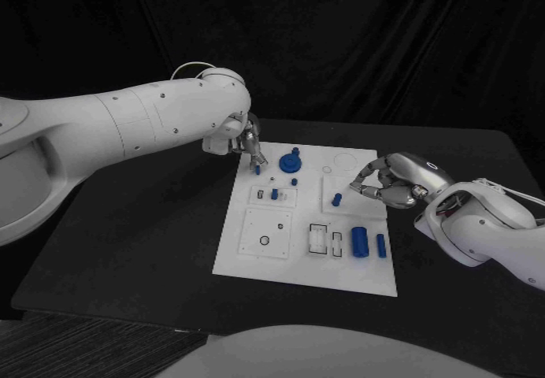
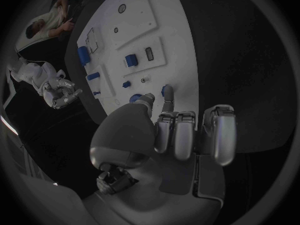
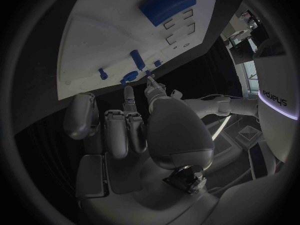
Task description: Assemble the parts on the task board
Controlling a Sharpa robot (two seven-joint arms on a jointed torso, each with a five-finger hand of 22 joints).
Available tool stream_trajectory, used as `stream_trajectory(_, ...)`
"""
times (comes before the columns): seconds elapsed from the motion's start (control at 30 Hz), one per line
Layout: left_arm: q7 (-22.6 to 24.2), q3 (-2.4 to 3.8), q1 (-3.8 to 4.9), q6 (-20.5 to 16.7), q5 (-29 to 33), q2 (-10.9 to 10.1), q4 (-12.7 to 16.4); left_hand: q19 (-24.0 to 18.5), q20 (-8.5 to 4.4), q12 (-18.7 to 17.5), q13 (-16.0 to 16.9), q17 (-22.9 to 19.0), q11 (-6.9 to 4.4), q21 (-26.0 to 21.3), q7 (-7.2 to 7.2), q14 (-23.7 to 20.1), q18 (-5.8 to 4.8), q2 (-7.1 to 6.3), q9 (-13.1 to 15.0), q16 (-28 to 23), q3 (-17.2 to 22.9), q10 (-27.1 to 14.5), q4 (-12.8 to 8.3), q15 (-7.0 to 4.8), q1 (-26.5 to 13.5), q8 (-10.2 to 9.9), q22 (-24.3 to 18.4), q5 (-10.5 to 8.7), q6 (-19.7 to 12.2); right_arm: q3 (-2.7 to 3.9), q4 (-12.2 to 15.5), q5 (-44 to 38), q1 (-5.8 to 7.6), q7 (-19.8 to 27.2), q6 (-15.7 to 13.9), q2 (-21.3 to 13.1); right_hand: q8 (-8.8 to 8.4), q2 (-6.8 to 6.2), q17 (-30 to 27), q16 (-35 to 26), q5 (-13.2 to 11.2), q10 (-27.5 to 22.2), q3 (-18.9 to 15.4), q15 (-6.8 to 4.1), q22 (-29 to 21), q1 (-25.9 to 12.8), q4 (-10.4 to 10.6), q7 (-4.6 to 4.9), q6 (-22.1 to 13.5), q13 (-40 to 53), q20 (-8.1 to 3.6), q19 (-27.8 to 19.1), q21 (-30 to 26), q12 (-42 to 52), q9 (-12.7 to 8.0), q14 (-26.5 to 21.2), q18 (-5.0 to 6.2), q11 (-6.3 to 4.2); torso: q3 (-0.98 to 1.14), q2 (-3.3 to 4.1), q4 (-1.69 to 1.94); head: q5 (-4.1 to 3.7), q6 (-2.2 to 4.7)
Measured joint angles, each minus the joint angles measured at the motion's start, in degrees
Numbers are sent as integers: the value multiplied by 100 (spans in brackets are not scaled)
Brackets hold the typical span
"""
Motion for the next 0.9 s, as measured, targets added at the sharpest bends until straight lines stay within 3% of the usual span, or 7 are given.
stream_trajectory(0.9,10,-1,-76,-47,-49,25,-95,0,0,0,0,0,0,0,-20,0,0,0,0,0,0,0,0,0,0,0,0,0,20,-1,-5,0,0,-7,58,2,27,-34,0,0,0,0,0,0,0,34,0,0,0,0,0,0,0,0,0,0,0,0,-1,5,-3,22,0)
